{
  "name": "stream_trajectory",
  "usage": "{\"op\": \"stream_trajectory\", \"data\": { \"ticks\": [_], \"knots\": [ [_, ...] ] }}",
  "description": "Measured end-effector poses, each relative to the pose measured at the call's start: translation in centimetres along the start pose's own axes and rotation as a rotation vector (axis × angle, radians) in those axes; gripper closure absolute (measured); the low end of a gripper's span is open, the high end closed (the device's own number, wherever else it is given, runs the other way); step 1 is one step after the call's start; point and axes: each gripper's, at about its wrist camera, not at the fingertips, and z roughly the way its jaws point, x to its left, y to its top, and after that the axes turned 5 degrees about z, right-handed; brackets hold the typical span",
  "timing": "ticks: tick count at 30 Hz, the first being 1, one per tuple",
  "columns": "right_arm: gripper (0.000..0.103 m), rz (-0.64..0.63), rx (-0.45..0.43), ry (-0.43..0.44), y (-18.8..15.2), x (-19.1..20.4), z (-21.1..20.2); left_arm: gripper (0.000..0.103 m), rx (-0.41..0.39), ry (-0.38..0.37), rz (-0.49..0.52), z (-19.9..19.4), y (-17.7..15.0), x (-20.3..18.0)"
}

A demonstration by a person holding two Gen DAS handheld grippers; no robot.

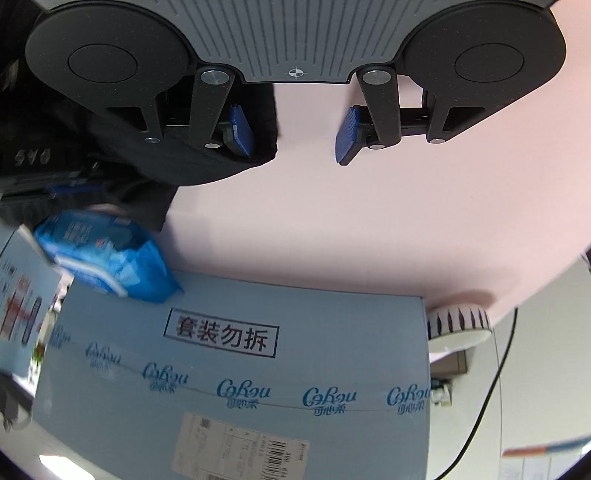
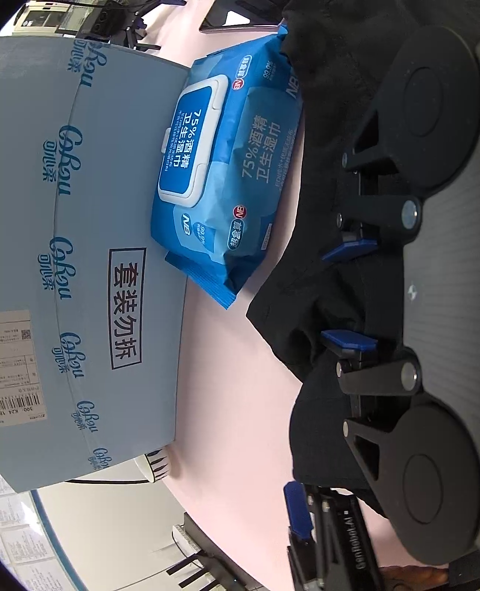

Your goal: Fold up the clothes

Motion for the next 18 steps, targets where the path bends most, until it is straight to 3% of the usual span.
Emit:
{"op": "stream_trajectory", "data": {
  "ticks": [2,6,10,12,13,14,15,16,18],
  "knots": [
    [0.058,0.032,0.005,0.013,0.2,-0.4,-0.1,0.053,0.01,0.002,-0.022,-0.6,0.0,0.8],
    [0.059,0.086,-0.012,0.008,1.0,-1.3,-0.9,0.051,0.064,-0.02,0.064,-2.3,-1.2,1.6],
    [0.062,-0.016,-0.085,0.05,2.4,0.5,-1.9,0.05,0.117,-0.034,0.08,-3.0,-1.1,2.5],
    [0.068,-0.081,-0.085,0.066,3.2,1.9,-1.6,0.05,0.137,-0.005,-0.012,-3.7,-0.9,4.9],
    [0.072,-0.109,-0.076,0.071,3.4,2.4,-1.2,0.05,0.132,0.017,-0.039,-4.0,-0.9,5.5],
    [0.083,-0.136,-0.051,0.07,3.5,2.8,-0.7,0.051,0.103,0.044,-0.062,-4.7,-0.7,6.1],
    [0.088,-0.154,-0.008,0.068,3.5,3.1,0.4,0.051,0.042,0.027,-0.077,-5.5,-0.3,6.3],
    [0.088,-0.15,0.049,0.061,3.5,3.2,1.7,0.051,0.001,-0.003,-0.084,-6.0,0.1,6.2],
    [0.089,-0.113,0.098,0.066,3.6,2.8,3.3,0.05,-0.071,-0.141,-0.076,-6.0,1.1,4.6]
  ]
}}
